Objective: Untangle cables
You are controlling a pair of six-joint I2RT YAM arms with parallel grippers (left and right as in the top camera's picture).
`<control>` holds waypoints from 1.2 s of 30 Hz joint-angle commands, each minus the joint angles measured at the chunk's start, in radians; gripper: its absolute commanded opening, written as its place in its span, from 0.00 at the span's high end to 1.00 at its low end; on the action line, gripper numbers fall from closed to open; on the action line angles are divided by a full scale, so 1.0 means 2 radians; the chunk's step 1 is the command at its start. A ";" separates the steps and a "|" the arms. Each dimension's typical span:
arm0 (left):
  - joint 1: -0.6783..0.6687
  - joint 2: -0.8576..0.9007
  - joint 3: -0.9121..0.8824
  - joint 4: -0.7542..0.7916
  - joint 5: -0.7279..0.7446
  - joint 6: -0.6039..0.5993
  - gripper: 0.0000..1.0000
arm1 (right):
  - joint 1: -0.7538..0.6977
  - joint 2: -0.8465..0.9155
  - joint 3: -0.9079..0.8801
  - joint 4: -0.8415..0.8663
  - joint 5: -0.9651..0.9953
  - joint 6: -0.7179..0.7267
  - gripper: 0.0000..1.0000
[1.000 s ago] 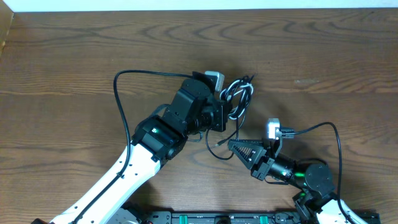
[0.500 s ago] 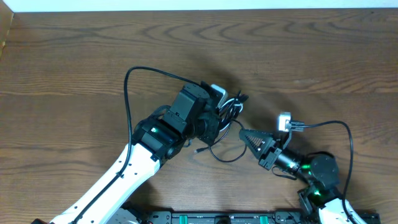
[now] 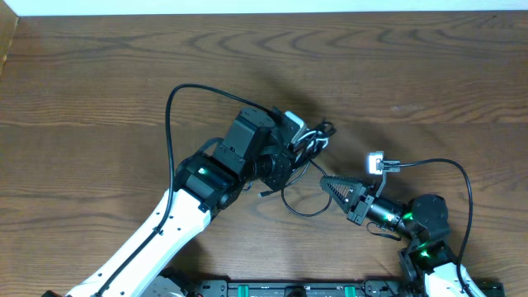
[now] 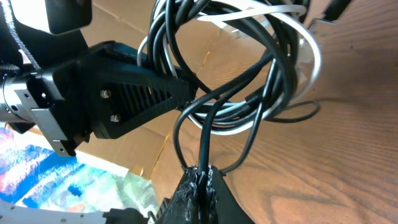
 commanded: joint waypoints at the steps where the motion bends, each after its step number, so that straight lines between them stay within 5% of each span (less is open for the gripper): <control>1: 0.001 0.003 0.011 0.005 0.026 0.033 0.92 | -0.003 0.000 0.003 0.000 -0.009 -0.010 0.94; 4: 0.001 0.003 0.011 0.012 0.026 0.023 0.92 | -0.003 0.000 0.003 -0.001 -0.022 -0.010 0.74; 9: 0.008 0.003 0.011 0.039 0.027 -0.020 0.92 | -0.003 0.000 0.003 -0.037 -0.039 -0.040 0.59; 25: 0.077 0.003 0.011 0.053 0.179 -0.056 0.92 | -0.003 0.000 0.003 -0.110 0.161 -0.056 0.62; 29: 0.076 0.003 0.011 0.064 0.244 -0.056 0.92 | 0.000 0.000 0.003 -0.097 0.150 -0.054 0.63; 36: 0.076 0.003 0.011 0.064 0.244 -0.056 0.92 | 0.031 0.000 0.003 -0.022 0.121 -0.049 0.65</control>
